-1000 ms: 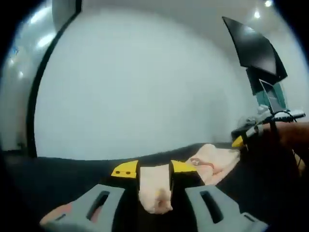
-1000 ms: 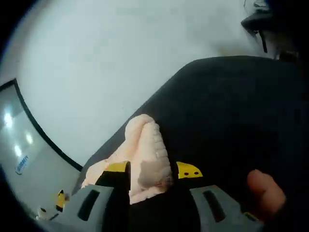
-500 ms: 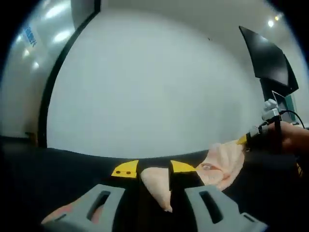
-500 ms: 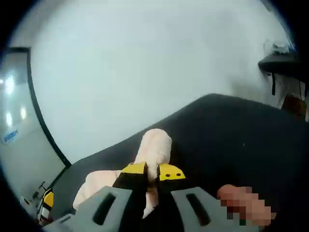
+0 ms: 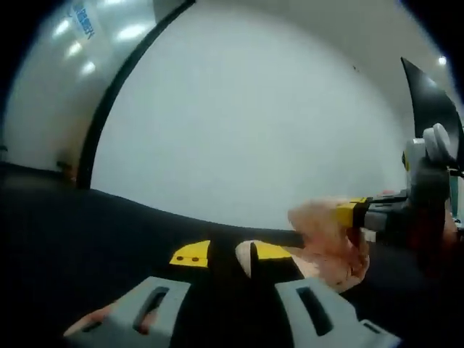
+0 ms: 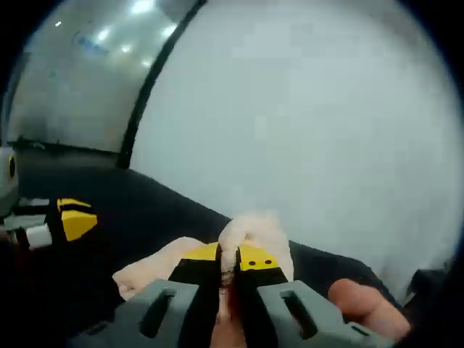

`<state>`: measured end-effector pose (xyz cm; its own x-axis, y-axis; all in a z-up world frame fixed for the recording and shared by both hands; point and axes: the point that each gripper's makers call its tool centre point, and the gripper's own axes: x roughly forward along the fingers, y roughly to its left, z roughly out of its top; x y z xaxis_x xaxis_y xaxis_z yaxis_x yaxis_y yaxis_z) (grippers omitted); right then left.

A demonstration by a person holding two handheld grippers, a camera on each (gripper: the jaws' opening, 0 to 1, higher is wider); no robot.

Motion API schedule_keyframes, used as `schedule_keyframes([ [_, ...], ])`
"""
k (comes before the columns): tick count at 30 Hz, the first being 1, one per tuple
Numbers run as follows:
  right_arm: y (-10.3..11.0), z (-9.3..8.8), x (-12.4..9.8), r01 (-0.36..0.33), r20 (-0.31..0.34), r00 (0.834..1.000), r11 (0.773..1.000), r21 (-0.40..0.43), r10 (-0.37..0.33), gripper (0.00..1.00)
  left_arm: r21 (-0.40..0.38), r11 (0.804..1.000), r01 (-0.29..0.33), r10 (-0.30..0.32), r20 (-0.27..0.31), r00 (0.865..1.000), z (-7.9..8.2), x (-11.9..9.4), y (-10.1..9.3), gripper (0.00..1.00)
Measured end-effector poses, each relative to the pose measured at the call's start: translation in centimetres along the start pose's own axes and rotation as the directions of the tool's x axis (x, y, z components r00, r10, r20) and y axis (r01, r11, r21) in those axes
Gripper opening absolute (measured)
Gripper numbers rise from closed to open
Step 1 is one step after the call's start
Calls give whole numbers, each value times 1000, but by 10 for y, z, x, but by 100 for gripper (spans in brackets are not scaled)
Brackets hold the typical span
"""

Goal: Fold the towel on the table until its edges align and the towel forms a compact rectangular stack.

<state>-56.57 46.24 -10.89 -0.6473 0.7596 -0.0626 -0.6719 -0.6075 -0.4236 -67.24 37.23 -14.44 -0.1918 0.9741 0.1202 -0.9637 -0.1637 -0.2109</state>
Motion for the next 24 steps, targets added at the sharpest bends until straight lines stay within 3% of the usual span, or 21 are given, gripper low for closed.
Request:
schedule_keyframes([
  [6, 52, -14, 6, -106, -25, 994, 984, -143, 103, 5, -82, 990, -113, 115, 23, 993, 3, -8, 32, 21],
  [9, 80, -19, 5, -148, -16, 989, 955, -259, 149, 5, -106, 986, -127, 131, 27, 991, 1, -9, 37, 19],
  [14, 94, -30, 7, -181, -38, 983, 947, -265, 177, 8, -106, 986, -127, 130, 20, 991, -1, -7, 37, 19],
  [15, 100, -30, 1, -207, -28, 978, 933, -296, 208, 10, -108, 986, -127, 130, 21, 991, 0, -7, 38, 19],
  [16, 109, -34, -6, -247, -44, 968, 899, -362, 248, 14, -111, 985, -130, 133, 23, 991, 0, -9, 37, 19],
  [17, 117, -35, -13, -273, -54, 960, 869, -413, 276, 26, -116, 985, -131, 134, 24, 991, 0, -10, 38, 19],
  [18, 124, -33, -25, -305, -39, 947, 856, -418, 318, 37, -125, 984, -130, 134, 25, 991, -1, -10, 39, 19],
  [19, 130, -30, -33, -335, -20, 936, 869, -366, 352, 43, -131, 982, -132, 137, 26, 990, -1, -9, 40, 19],
  [21, 123, -15, -56, -407, 53, 907, 902, -145, 418, 30, -143, 980, -136, 141, 26, 990, 0, -8, 44, 18],
  [23, 78, 12, -64, -361, 148, 922, 932, 3, 357, 26, -154, 979, -132, 138, 31, 990, 0, -11, 41, 18],
  [24, 51, 22, -59, -343, 188, 926, 937, 61, 326, 27, -154, 980, -129, 136, 34, 990, 1, -10, 41, 18],
])
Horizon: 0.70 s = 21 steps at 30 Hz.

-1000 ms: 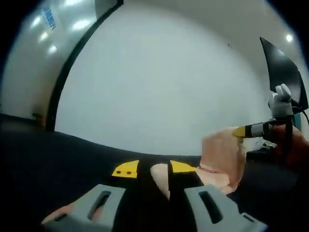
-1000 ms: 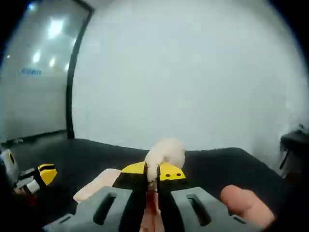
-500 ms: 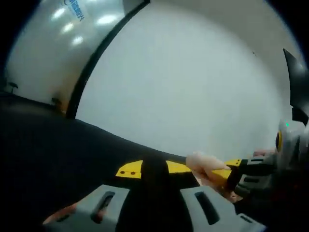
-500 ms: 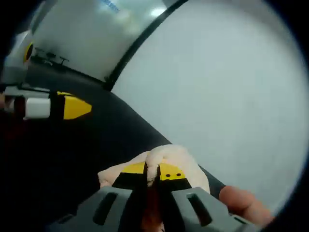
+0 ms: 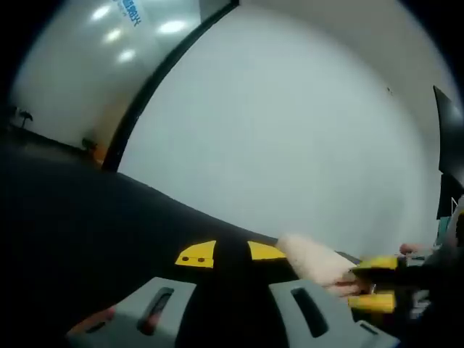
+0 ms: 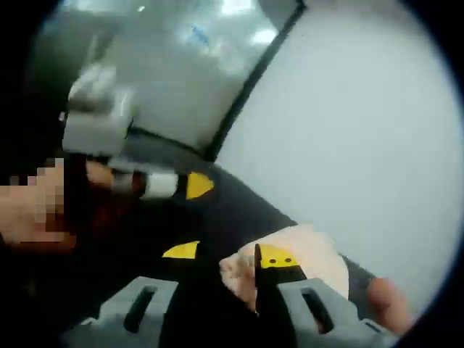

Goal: Fold the towel on the table until its edges align and the towel forms a compact rectangular stack.

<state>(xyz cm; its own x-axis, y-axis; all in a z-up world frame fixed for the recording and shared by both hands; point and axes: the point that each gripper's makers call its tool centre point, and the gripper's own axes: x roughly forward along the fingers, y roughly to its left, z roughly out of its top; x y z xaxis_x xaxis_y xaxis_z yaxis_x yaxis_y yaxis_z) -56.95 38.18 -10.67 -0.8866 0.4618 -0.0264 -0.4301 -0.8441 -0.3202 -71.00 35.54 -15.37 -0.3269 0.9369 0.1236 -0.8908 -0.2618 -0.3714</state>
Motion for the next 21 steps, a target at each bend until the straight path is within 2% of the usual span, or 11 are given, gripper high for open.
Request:
schedule_keyframes([
  [3, -75, -2, 17, 42, 12, 999, 970, 241, -47, 32, 9, 1000, 18, -18, -5, 1000, -1, 0, -7, 18],
  [5, -101, -49, 34, 102, -149, 987, 954, 283, -61, 36, 17, 1000, 25, -25, -9, 1000, -1, 3, -8, 18],
  [7, -94, -64, 45, 85, -143, 989, 951, 298, -43, 37, 19, 999, 30, -30, -10, 1000, -1, 3, -9, 18],
  [9, -61, -89, 51, 26, -197, 980, 957, 290, 33, 52, 18, 999, 37, -37, -16, 999, -2, 6, -10, 18],
  [10, -54, -92, 56, 7, -172, 984, 958, 286, 44, 57, 23, 999, 45, -44, -16, 999, -2, 4, -14, 18],
  [13, -46, -97, 61, -6, -161, 985, 948, 319, 60, 54, 97, 985, 141, -137, -47, 989, 1, 8, -44, 18],
  [15, -38, -96, 64, -46, -158, 981, 930, 365, 111, 52, 211, 947, 242, -220, -124, 968, 3, 17, -76, 19],
  [16, -37, -96, 64, -55, -159, 981, 939, 339, 115, 52, 247, 923, 296, -267, -144, 953, 7, 32, -88, 19],
  [18, -43, -86, 55, -76, -139, 982, 937, 341, 130, 53, 250, 864, 438, -388, -225, 894, 6, 58, -120, 20],
  [19, -45, -75, 45, -90, -86, 987, 908, 410, 136, 55, 250, 834, 492, -431, -262, 863, 3, 70, -135, 22],
  [21, -61, -61, 29, -93, -45, 989, 840, 534, 138, 51, 296, 745, 598, -500, -346, 794, -10, 92, -160, 24],
])
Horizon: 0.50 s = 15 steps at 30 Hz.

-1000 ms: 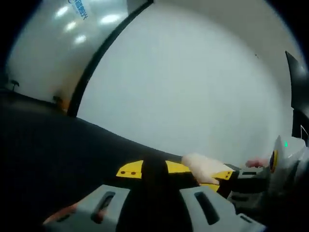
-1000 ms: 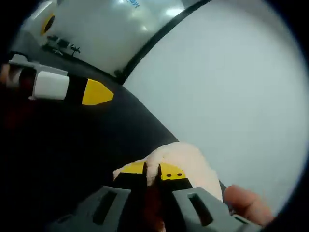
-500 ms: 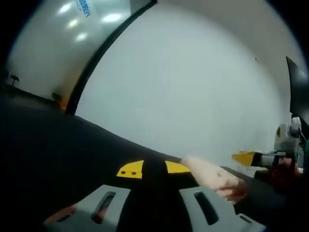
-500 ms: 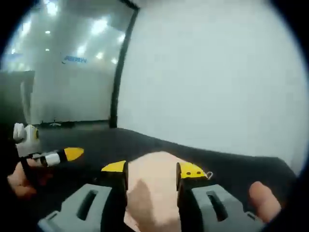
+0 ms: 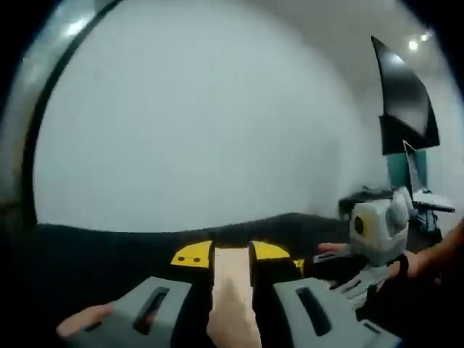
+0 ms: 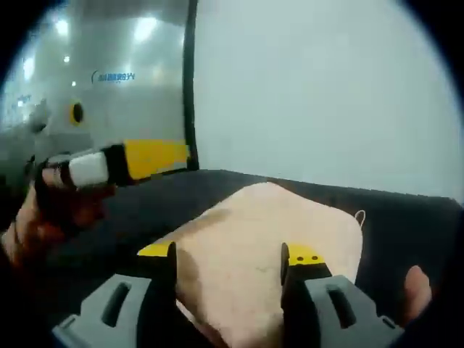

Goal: Fold the towel on the table until its edges align and the towel forms a compact rectangular stack.

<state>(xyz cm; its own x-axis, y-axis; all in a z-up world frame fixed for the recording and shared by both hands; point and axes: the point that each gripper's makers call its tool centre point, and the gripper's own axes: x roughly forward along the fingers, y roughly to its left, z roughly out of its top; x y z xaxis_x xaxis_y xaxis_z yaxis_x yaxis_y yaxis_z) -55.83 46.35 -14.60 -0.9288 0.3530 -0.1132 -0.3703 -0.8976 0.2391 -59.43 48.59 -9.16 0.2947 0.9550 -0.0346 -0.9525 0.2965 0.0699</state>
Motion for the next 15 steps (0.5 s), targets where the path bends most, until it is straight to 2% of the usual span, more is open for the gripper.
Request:
schedule_keyframes([
  [1, -7, 5, -6, 10, 9, 1000, 1000, -1, -10, 50, 53, 997, 59, -57, -36, 998, -7, 16, 0, 27],
  [2, -29, 13, -1, 27, 23, 999, 999, -42, -26, 49, 105, 986, 128, -120, -79, 990, -15, 29, -7, 34],
  [3, -43, 21, -5, 40, 41, 998, 995, -90, -37, 48, 131, 974, 183, -170, -101, 980, -21, 36, -17, 38],
  [4, -56, 20, -9, 45, 26, 999, 990, -137, -42, 47, 126, 966, 228, -216, -100, 971, -27, 44, -20, 35],
  [5, -65, 24, -11, 40, 41, 999, 990, -134, -34, 47, 90, 971, 220, -206, -142, 968, -41, 47, -15, 33],
  [6, -70, 26, -8, 11, 52, 999, 989, -147, -3, 46, 78, 987, 141, -122, -210, 970, -57, 50, 7, 33],
  [7, -77, 26, -6, 11, 47, 999, 992, -128, -6, 46, 51, 992, 115, -100, -233, 967, -65, 51, 17, 31],
  [8, -91, 23, 4, 0, 0, 1000, 988, -154, 0, 45, -21, 995, 95, -97, -183, 978, -64, 51, 25, 29],
  [9, -89, 24, 7, -25, 10, 1000, 982, -185, 27, 43, -96, 993, 64, -78, -148, 986, -64, 49, 33, 28],
  [10, -84, 22, 11, -62, 1, 998, 976, -207, 63, 43, -145, 989, 40, -64, -158, 985, -70, 45, 39, 27],
  [11, -80, 15, 15, -98, -25, 995, 974, -205, 95, 43, -161, 987, 12, -40, -172, 984, -77, 42, 48, 26],
  [12, -65, 5, 10, -116, -48, 993, 971, -209, 109, 43, -174, 985, 1, -33, -179, 983, -83, 40, 52, 26],
  [14, -63, -10, 18, -130, -86, 990, 965, -229, 113, 43, -195, 981, 0, -38, -190, 981, -97, 38, 47, 26],
  [15, -64, -15, 22, -128, -94, 990, 966, -224, 109, 43, -206, 979, -9, -32, -194, 980, -105, 33, 57, 26],
])
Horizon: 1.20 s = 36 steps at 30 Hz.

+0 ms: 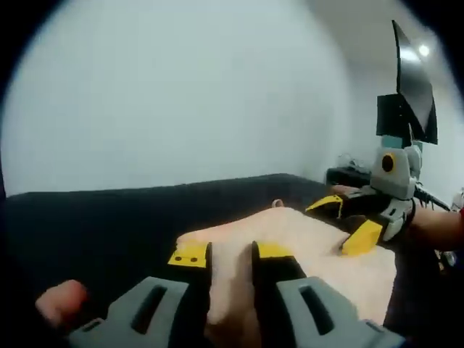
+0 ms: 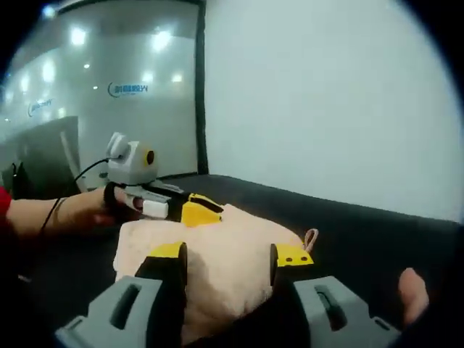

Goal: Fold the towel on the table until its edges align and the towel forms a compact rectangular stack.

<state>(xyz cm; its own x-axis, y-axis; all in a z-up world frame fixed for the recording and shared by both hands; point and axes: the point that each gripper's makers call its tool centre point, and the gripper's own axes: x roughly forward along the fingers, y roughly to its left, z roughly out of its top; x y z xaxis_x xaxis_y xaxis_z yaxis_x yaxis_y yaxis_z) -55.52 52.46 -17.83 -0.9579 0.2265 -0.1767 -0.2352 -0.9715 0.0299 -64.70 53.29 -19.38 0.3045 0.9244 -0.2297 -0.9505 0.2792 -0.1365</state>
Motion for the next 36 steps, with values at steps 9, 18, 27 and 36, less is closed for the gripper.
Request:
schedule_keyframes([
  [9, 12, -6, -12, -39, -14, 999, 995, 93, 40, 41, -28, 998, -50, 49, -31, 998, -2, -11, -6, 17],
  [18, 36, 31, -16, -332, 66, 940, 943, -42, 334, 49, 274, 900, 338, -358, 26, 933, 22, -54, -62, 71],
  [27, 40, -15, 14, -412, -64, 908, 911, 34, 413, 46, 154, 909, 388, -367, -150, 918, -28, -41, -45, 60],
  [36, -13, 39, -29, -110, 27, 993, 845, 524, 112, 29, -28, 997, 76, -81, -240, 967, -4, -67, -14, 62],
])
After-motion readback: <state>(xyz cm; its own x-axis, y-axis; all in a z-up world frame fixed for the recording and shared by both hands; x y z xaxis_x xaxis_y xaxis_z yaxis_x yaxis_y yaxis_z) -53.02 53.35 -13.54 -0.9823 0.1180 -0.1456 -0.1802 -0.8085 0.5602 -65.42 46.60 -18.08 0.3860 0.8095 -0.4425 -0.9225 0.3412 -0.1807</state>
